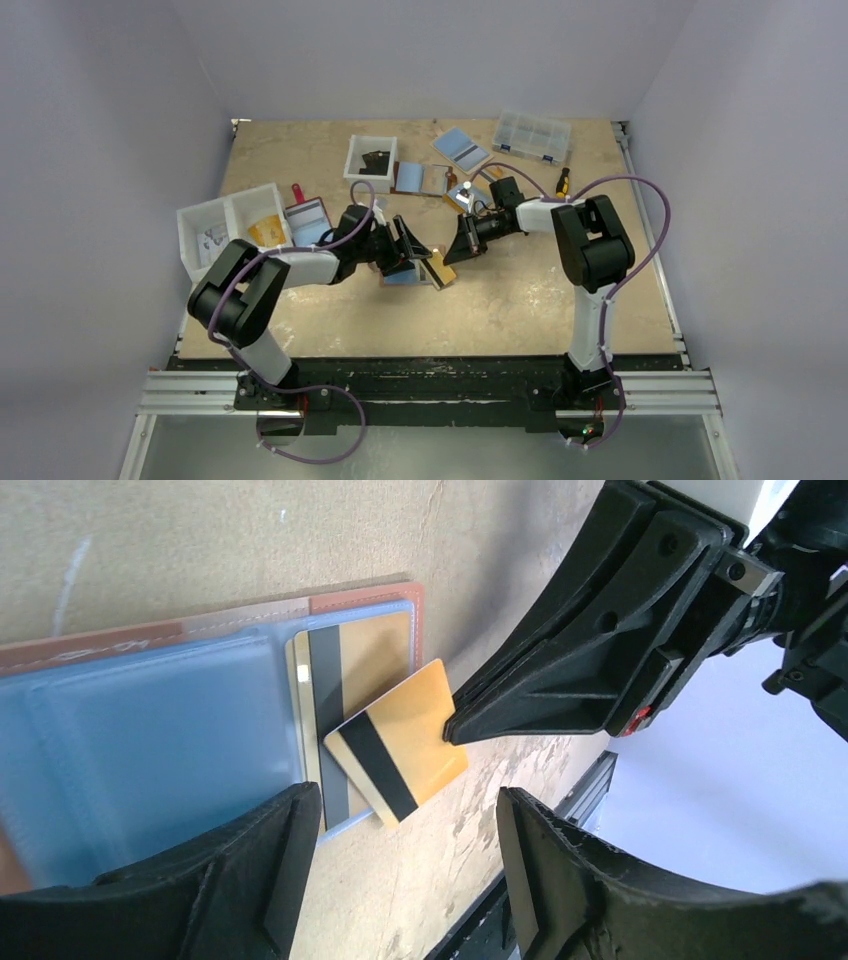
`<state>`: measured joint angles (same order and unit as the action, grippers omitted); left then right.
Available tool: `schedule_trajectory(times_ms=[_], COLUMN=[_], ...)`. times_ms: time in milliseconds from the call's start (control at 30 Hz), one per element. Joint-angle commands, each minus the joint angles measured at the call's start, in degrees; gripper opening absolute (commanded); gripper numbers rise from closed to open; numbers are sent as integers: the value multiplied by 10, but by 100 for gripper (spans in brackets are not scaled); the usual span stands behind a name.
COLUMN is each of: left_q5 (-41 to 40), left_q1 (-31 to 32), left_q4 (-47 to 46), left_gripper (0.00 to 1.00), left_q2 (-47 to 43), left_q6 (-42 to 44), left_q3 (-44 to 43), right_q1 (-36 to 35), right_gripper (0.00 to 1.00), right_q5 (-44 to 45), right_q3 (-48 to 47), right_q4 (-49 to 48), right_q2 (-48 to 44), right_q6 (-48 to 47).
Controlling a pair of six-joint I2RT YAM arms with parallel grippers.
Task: Take the credit cards out of the card holder
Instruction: Place the credit card in the storage box.
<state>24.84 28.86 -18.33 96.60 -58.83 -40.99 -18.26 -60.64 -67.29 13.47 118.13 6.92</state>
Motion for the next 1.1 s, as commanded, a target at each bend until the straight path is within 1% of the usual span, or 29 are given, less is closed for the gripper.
schedule_trajectory(times_ms=[0,133,367,433,500,533,633,700,833,900,967,1033,1067], left_q5=[-6,7,18,12,8,8,12,12,10,8,7,9,10], left_q1=[-18,-23,-22,-22,-21,-18,-1,8,18,21,22,22,23], left_q4=[-19,-63,-76,-75,-81,-90,-130,-156,-166,-167,-174,-183,-187], left_gripper=[69,69,67,67,68,67,65,63,62,59,52,42,40], left_q2=[-51,-71,-117,-131,-138,-138,-132,-123,-112,-108,-107,-105,-104], left_q6=[6,-17,13,22,25,24,15,8,3,1,-1,-6,-7], left_q3=[25,52,60,60,63,65,71,72,64,62,62,62,63], right_q1=[8,14,17,17,17,17,17,17,17,17,17,17,17], right_gripper=[0,0,0,0,0,0,0,0,0,0,0,0,0], right_q5=[-52,-84,-138,-152,-170,-178,-194,-201,-210,-212,-214,-214,-215], right_q3=[-20,-21,-17,-7,8,16,33,38,46,50,54,56,57], right_q4=[14,19,2,-25,-73,-112,-180,-202,-228,-240,-250,-257,-260], right_q2=[-29,-40,-69,-79,-88,-92,-97,-97,-98,-99,-99,-100,-99], right_q6=[-39,-56,-49,-22,24,51,111,132,157,167,176,180,183])
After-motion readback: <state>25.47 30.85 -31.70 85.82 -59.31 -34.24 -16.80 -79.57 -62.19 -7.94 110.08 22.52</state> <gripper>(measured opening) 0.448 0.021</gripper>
